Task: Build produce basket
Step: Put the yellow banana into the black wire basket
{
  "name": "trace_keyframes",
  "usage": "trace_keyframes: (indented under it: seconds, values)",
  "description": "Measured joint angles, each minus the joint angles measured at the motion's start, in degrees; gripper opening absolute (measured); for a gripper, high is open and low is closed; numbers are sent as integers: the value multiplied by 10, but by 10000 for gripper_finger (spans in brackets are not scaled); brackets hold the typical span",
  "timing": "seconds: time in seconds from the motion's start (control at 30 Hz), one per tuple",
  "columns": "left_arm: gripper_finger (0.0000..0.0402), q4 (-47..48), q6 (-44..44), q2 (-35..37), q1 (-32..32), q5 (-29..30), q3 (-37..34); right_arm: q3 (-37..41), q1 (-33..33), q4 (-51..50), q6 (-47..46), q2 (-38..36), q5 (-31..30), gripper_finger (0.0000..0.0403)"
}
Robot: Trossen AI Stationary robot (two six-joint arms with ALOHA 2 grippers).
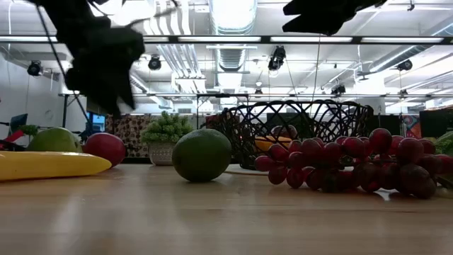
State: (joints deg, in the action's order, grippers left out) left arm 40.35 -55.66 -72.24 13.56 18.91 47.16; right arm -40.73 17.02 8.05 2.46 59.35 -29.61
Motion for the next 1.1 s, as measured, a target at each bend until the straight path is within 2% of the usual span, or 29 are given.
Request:
trace_keyframes:
  seconds: [0.1, 0.33, 0.87, 0.97, 1.1]
  values:
    - [260, 82, -11, -56, 6, -51, 38, 2, 0, 0, -4, 0, 0, 366]
    - [260, 104, 5, -145, 7, -123, 50, 10, 0, 0, -25, 0, 0, 366]
    - [259, 115, 10, -202, 7, -117, 50, 24, 0, 4, -56, 0, 0, 366]
    - [247, 109, 11, -205, 7, -116, 50, 24, 0, 5, -56, 0, 0, 366]
    - [209, 109, 10, -205, 7, -116, 50, 24, 0, 4, -54, 0, 0, 365]
